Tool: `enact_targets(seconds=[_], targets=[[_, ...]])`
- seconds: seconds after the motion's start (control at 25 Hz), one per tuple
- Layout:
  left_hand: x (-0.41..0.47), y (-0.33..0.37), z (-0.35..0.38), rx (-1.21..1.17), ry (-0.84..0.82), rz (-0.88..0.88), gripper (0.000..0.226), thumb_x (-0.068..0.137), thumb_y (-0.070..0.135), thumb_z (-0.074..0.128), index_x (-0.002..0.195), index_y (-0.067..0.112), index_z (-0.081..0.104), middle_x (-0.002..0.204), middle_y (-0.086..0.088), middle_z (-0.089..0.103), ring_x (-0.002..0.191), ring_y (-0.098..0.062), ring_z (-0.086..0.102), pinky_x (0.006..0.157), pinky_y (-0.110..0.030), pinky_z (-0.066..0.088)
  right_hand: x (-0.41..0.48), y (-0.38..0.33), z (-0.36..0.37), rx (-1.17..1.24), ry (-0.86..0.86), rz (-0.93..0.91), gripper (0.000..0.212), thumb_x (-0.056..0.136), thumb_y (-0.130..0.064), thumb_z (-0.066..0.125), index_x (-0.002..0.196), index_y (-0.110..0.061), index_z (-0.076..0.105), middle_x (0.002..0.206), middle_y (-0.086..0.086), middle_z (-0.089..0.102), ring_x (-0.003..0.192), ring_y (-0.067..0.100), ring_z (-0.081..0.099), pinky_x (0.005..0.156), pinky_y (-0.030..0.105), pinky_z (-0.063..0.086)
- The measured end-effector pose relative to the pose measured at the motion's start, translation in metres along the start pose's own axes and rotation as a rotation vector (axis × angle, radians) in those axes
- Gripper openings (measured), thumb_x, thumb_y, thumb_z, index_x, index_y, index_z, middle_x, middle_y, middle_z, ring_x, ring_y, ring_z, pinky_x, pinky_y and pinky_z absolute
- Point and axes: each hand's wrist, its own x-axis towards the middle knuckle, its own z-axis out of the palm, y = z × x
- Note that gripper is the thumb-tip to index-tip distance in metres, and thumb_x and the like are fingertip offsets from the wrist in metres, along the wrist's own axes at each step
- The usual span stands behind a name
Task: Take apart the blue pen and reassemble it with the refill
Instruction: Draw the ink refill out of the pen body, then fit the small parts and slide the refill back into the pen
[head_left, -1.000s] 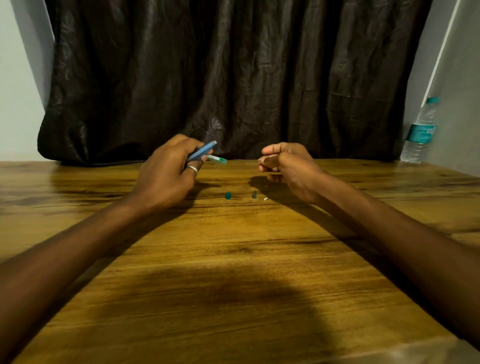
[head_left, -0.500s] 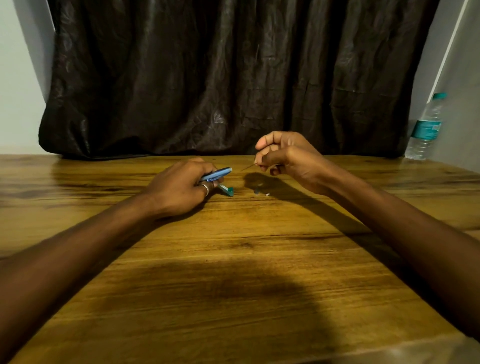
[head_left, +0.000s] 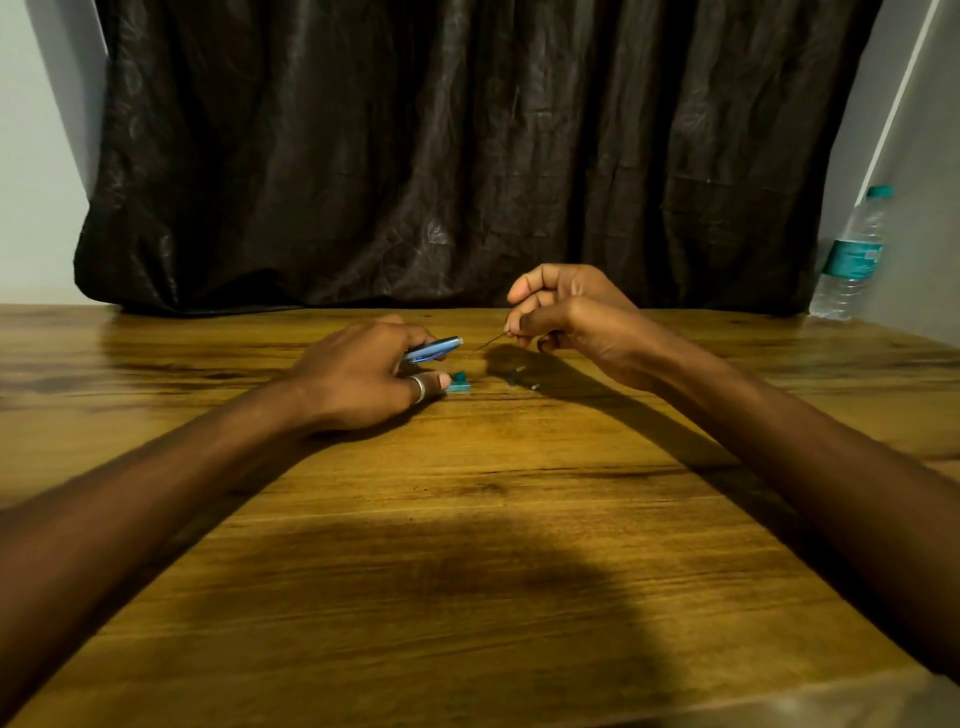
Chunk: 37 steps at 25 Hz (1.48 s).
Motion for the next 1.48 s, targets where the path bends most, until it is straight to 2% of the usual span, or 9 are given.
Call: enact_targets(seconds=[0.12,0.24,0.4,0.48,0.56,0.68,0.84,1.16,1.48], targets=[[0.001,0.000,-0.005,-0.100,-0.028,-0.059,0.058,0.083,0.077,0.044,0.128,0.042,0.055,0.114,0.011,0.055,0.098,-0.009,0.056,0.079,-0.035,0.049,0.000,-0.001,-0.001,0.007,0.019,-0.011,0.027,0.081,0.012,0.061,0.101,-0.007,0.060,0.078,0.005,0.074,0.066,0.014,0.066,0.061,0.029,0.042],[0.003,-0.001,-0.010,-0.304,0.034,-0.040,0.054,0.086,0.074,0.035,0.135,0.054,0.048,0.126,0.014,0.061,0.114,-0.009,0.058,0.096,-0.036,0.048,0.000,-0.003,-0.002,0.041,0.052,-0.022,0.029,0.082,0.012,0.060,0.106,-0.003,0.059,0.079,0.006,0.073,0.067,0.015,0.064,0.060,0.030,0.041],[0.006,-0.008,-0.013,-0.446,0.075,-0.014,0.029,0.101,0.048,0.042,0.125,0.051,0.058,0.077,0.017,0.064,0.073,0.000,0.059,0.070,-0.025,0.045,-0.001,-0.005,-0.002,0.074,0.075,-0.035,0.028,0.083,0.011,0.061,0.108,-0.003,0.059,0.078,0.004,0.074,0.068,0.016,0.064,0.061,0.029,0.043],[0.006,-0.009,-0.012,-0.507,0.048,-0.030,0.023,0.102,0.043,0.046,0.118,0.045,0.063,0.066,0.022,0.061,0.058,0.003,0.054,0.060,-0.022,0.043,0.000,-0.005,-0.002,0.067,0.091,-0.037,0.028,0.083,0.011,0.062,0.107,-0.004,0.059,0.077,0.004,0.074,0.067,0.015,0.064,0.061,0.029,0.043],[0.006,-0.008,-0.011,-0.530,0.020,-0.052,0.019,0.102,0.040,0.049,0.113,0.041,0.065,0.074,0.017,0.066,0.055,0.006,0.056,0.052,-0.013,0.043,0.001,-0.005,-0.002,0.042,0.109,-0.041,0.027,0.083,0.011,0.062,0.104,-0.005,0.059,0.077,0.003,0.074,0.066,0.014,0.064,0.060,0.028,0.043],[0.006,-0.004,-0.011,-0.619,-0.033,-0.082,0.017,0.101,0.034,0.052,0.111,0.039,0.065,0.094,0.009,0.076,0.058,0.002,0.060,0.047,-0.013,0.044,0.002,-0.003,-0.002,-0.010,0.122,-0.050,0.026,0.082,0.010,0.063,0.101,-0.007,0.060,0.075,0.002,0.075,0.065,0.012,0.065,0.059,0.027,0.044],[0.003,-0.001,-0.014,-0.793,-0.131,-0.086,0.028,0.101,0.025,0.056,0.127,0.036,0.061,0.104,0.005,0.077,0.055,-0.002,0.053,0.041,-0.015,0.038,0.003,-0.005,-0.003,-0.044,0.138,-0.074,0.028,0.079,0.010,0.063,0.099,-0.009,0.060,0.076,0.002,0.075,0.064,0.010,0.065,0.058,0.025,0.045],[0.001,0.002,-0.011,-1.011,-0.245,-0.146,0.028,0.099,0.016,0.056,0.124,0.024,0.066,0.098,0.001,0.075,0.056,-0.004,0.047,0.039,-0.014,0.031,0.003,-0.008,0.000,-0.065,0.164,-0.172,0.027,0.080,0.009,0.067,0.093,-0.014,0.060,0.072,0.002,0.073,0.065,0.014,0.064,0.051,0.017,0.044],[0.002,0.000,-0.011,-1.050,-0.279,-0.161,0.029,0.100,0.015,0.056,0.125,0.022,0.065,0.100,0.001,0.075,0.057,-0.004,0.047,0.040,-0.015,0.032,0.005,-0.005,-0.004,-0.155,0.205,-0.214,0.023,0.081,-0.001,0.071,0.094,-0.018,0.062,0.077,0.002,0.074,0.073,0.007,0.070,0.059,0.014,0.047]])
